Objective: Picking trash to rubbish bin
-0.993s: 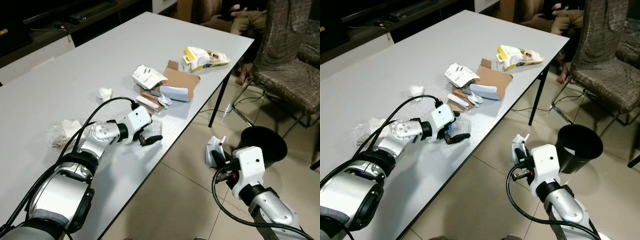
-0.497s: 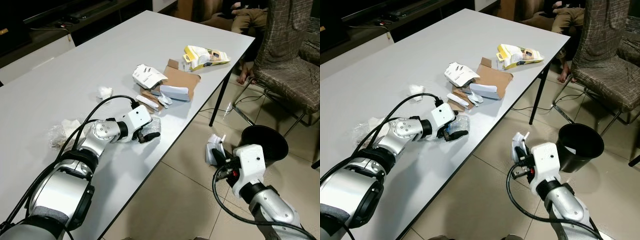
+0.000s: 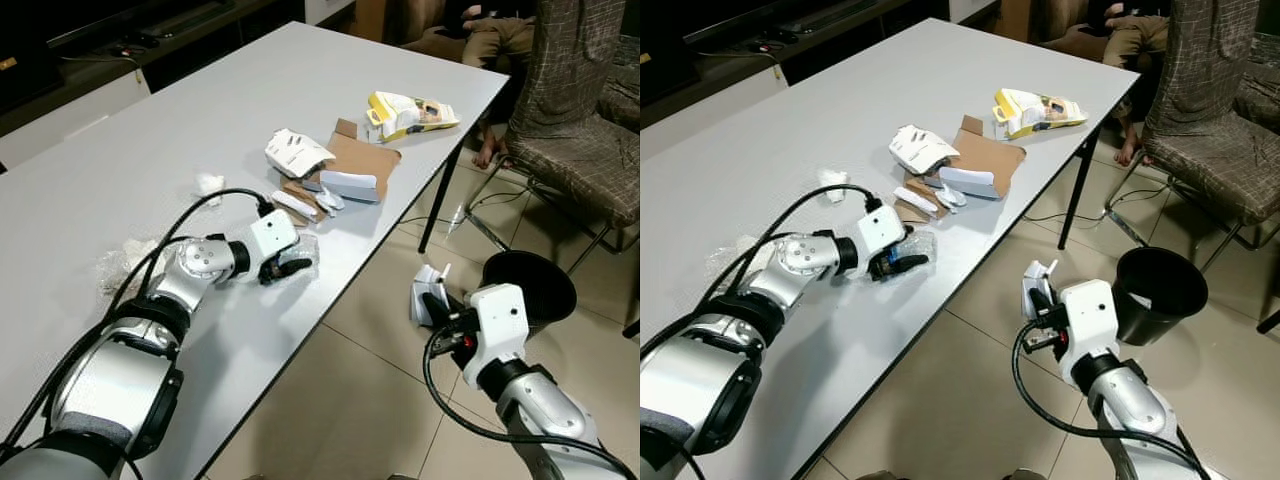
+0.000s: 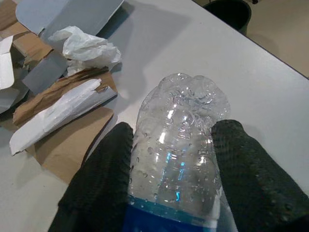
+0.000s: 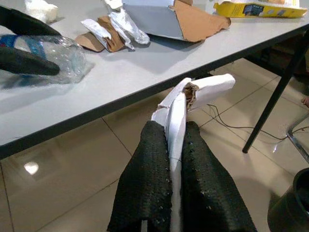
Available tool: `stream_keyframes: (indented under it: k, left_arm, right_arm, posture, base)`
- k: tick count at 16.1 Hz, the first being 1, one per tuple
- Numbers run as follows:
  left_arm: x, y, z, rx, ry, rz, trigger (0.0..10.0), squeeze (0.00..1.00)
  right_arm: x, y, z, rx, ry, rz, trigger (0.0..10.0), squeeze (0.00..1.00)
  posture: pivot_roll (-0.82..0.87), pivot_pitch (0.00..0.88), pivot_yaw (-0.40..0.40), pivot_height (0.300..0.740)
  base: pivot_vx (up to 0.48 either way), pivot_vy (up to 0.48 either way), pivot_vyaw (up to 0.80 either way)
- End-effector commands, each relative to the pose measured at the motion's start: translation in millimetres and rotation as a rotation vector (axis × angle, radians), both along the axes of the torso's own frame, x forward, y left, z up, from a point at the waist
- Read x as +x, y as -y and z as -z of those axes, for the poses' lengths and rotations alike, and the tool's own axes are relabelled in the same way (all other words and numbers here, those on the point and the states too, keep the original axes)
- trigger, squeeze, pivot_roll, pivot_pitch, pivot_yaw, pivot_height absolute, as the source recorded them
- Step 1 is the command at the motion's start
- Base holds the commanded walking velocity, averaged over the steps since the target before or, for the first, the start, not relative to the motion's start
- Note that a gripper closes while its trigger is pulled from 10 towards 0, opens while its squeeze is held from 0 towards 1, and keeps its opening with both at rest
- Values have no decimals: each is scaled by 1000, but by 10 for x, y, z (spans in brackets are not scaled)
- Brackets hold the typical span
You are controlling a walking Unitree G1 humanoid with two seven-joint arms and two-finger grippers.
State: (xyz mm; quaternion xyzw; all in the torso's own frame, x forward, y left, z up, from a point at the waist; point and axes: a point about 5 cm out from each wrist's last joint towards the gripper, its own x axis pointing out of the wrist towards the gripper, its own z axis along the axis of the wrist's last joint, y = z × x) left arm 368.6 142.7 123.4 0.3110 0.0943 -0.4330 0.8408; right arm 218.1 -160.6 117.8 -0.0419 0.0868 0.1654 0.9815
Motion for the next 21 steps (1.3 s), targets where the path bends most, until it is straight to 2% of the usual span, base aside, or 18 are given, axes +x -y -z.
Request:
stream_keyframes:
  k: [1,4,5,8,11,13,15,16,17,18,21]
  left_arm:
    - [-71,-96,154,52,-73,-8,0,0]
    - [-38,-96,37,-129,-69,-39,0,0]
    - [-36,-107,-8,-226,-65,-51,0,0]
    - [-45,-160,-80,-394,-48,-91,0,0]
    - [-18,-263,-312,-593,41,-233,0,0]
    - [-62,-300,-377,-635,72,-297,0,0]
    - [-136,-383,-346,-614,98,-463,0,0]
    - [-147,-402,-337,-621,105,-502,0,0]
    - [-163,-425,-322,-633,107,-549,5529,0]
    - [-192,-476,-266,-636,82,-646,10000,0]
    - [-320,-509,-308,-642,168,-734,10000,0]
  right_arm:
    - [16,-27,-2,8,1,-18,10000,0]
    - [87,-47,-1,28,14,-16,10000,0]
    - [111,-67,8,38,16,-17,10000,0]
    - [159,-130,16,60,21,-28,10000,0]
    - [221,-143,-34,94,46,-23,10000,0]
    - [263,-134,-52,119,58,3,10000,0]
    - [323,-163,-70,137,76,27,10000,0]
    - [327,-171,-69,139,76,29,10000,0]
    - [330,-183,-63,140,76,29,10000,0]
    - [336,-211,-59,140,77,26,10000,0]
    - [352,-216,-48,146,83,41,10000,0]
  posture:
    - [-127,51,49,740]
    - [-95,25,47,740]
    - [-91,21,45,740]
    - [-68,3,29,740]
    - [-57,0,26,740]
    - [-52,0,30,740]
    - [-44,0,33,740]
    - [-43,0,34,740]
    - [-41,0,36,740]
    - [-43,0,45,740]
    - [-39,0,46,740]
  base:
    - [0,0,0]
    - [0,0,0]
    - [0,0,0]
    - [0,0,0]
    - [0,0,0]
    - [0,0,0]
    - [0,0,0]
    - [0,0,0]
    - [0,0,0]
    - [0,0,0]
    - [0,0,0]
